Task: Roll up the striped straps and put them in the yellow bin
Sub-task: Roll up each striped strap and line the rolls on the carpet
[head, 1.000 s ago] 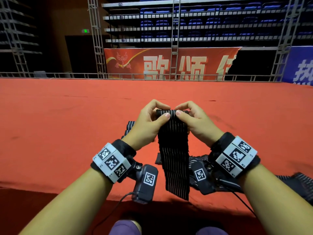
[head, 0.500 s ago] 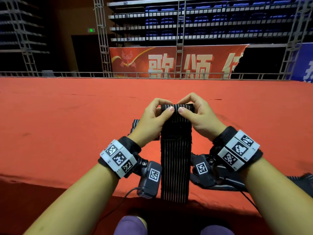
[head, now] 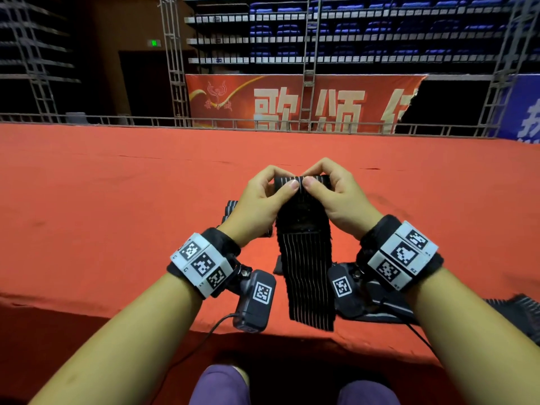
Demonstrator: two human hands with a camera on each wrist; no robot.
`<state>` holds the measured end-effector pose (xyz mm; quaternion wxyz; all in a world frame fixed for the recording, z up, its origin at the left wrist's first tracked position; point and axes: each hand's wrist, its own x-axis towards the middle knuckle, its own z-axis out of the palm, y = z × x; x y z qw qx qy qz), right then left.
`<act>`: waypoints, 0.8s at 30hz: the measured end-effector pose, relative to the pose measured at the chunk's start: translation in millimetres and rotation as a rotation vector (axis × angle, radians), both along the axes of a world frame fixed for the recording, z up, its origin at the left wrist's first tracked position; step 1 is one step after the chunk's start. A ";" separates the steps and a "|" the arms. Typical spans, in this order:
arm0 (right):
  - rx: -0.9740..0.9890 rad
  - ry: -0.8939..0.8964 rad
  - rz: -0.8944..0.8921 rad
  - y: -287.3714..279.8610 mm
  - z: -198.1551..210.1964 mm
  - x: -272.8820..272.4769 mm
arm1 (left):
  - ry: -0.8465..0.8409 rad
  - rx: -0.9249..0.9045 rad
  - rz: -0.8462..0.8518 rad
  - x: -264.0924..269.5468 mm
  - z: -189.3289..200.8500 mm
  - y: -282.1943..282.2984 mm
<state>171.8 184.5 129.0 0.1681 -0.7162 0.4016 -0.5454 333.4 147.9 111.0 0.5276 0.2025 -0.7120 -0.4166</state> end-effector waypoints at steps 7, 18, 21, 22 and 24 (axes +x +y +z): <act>0.238 -0.108 -0.034 -4.9 4.3 5.7 | 0.012 -0.102 0.069 -1.8 -1.9 -6.6; 0.162 -0.235 0.051 -17.6 -6.3 -3.5 | -0.009 -0.013 0.065 -6.1 -11.4 -17.8; 0.216 -0.242 0.017 -20.5 -6.3 -5.4 | 0.033 0.014 0.059 -10.6 -14.8 -18.6; 0.233 -0.247 0.008 -21.9 -7.2 -6.4 | 0.040 0.010 0.064 -11.9 -16.6 -19.6; 0.224 -0.257 -0.003 -24.0 -10.4 -8.6 | 0.051 0.007 0.070 -14.0 -21.0 -22.9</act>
